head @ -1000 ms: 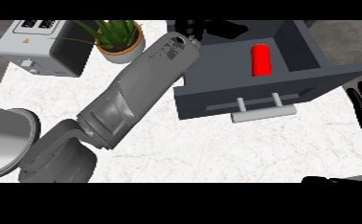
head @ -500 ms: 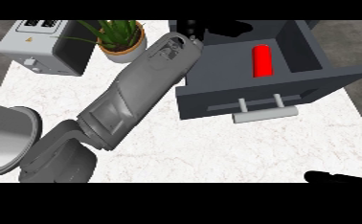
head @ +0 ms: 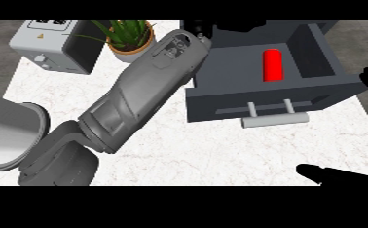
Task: Pick up the can, place it into the drawer and close the drawer
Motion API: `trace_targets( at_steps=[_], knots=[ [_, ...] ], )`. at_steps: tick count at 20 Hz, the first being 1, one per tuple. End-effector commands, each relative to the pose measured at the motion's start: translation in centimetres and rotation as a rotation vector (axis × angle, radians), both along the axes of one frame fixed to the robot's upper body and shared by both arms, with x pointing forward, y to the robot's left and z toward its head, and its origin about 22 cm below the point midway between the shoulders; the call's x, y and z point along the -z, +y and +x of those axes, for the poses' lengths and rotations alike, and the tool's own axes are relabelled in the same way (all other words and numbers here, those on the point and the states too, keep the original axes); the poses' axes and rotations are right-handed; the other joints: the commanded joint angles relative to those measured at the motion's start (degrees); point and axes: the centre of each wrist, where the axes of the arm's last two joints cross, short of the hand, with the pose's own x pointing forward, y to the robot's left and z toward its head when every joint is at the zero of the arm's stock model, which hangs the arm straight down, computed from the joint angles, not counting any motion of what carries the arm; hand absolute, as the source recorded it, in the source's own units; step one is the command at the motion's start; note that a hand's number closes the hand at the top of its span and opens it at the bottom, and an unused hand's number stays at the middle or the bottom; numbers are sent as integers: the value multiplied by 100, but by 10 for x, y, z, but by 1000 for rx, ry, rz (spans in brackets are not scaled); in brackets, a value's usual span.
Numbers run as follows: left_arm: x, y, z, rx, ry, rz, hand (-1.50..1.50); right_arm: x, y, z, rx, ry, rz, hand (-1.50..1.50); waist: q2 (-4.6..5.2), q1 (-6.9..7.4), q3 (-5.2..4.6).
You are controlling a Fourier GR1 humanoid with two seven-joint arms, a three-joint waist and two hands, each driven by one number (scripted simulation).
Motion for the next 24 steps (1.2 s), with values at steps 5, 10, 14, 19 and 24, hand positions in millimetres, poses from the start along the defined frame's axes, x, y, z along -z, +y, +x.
trace_targets(
  at_steps=[5,10,14,19,24],
  knots=[
    [-17,-12,-6,-7,-18,-24,-150,9,27,17,64,7,-309,-150,-78,247,-4],
    [-5,-8,-8,12,-18,-24,-150,41,46,56,85,22,-463,-150,-70,436,-2],
    [-11,14,3,15,15,-12,-150,65,41,70,172,95,-571,-150,-125,609,-7],
    [-42,25,4,-4,-2,-18,-150,105,53,95,209,71,-502,-150,-139,639,0],
    [-35,44,-6,-9,5,-6,-150,127,46,119,244,93,-545,-150,-163,773,-1]
  ],
)
